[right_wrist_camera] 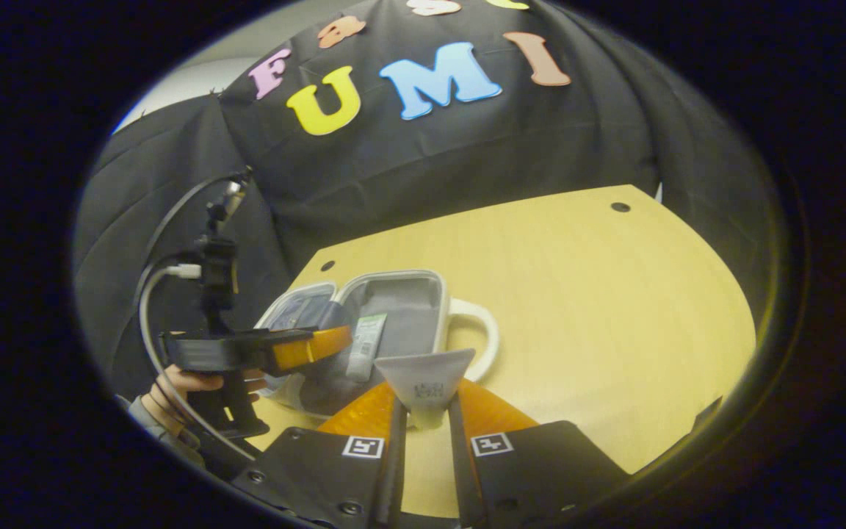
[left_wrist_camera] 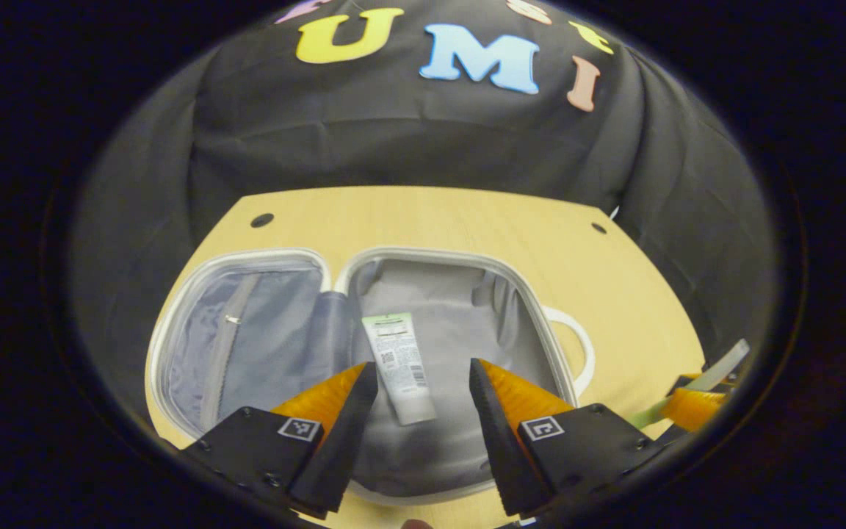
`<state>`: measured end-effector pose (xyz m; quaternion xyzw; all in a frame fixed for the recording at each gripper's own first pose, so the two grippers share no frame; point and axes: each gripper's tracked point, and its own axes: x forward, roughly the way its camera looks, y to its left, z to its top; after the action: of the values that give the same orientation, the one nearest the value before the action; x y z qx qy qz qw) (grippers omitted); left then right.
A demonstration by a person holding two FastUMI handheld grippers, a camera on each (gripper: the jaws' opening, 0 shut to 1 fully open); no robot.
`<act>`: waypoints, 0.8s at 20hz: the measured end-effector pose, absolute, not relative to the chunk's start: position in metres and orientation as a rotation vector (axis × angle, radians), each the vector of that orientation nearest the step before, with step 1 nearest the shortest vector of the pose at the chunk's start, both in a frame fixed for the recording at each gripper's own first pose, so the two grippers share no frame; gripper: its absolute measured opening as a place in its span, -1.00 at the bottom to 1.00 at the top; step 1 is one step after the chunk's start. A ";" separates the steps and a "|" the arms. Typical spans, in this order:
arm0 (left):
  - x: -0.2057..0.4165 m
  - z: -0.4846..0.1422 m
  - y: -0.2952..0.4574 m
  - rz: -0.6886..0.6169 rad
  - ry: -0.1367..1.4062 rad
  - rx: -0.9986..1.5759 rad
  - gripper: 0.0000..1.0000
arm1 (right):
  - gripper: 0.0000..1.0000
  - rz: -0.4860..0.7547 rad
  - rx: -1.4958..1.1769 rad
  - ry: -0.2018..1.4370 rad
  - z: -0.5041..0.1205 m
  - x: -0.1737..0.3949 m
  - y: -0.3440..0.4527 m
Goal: First open the suitcase, pack the skin care products into it, and then close the suitcase.
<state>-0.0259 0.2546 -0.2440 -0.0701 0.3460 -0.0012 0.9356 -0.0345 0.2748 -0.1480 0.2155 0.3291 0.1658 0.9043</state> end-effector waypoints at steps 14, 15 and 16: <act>-0.153 -0.206 0.505 0.464 0.593 -0.221 0.76 | 0.89 0.398 0.244 0.580 -0.157 0.040 0.333; -0.150 -0.207 0.520 0.482 0.592 -0.236 0.76 | 0.90 0.383 0.240 0.556 -0.148 0.039 0.324; -0.146 -0.208 0.536 0.495 0.586 -0.248 0.76 | 0.89 0.367 0.240 0.535 -0.140 0.036 0.316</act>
<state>-0.1458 0.5360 -0.2080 -0.1208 0.2850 0.2409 0.9199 0.0357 0.3156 -0.1402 0.1176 0.2621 0.1797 0.9408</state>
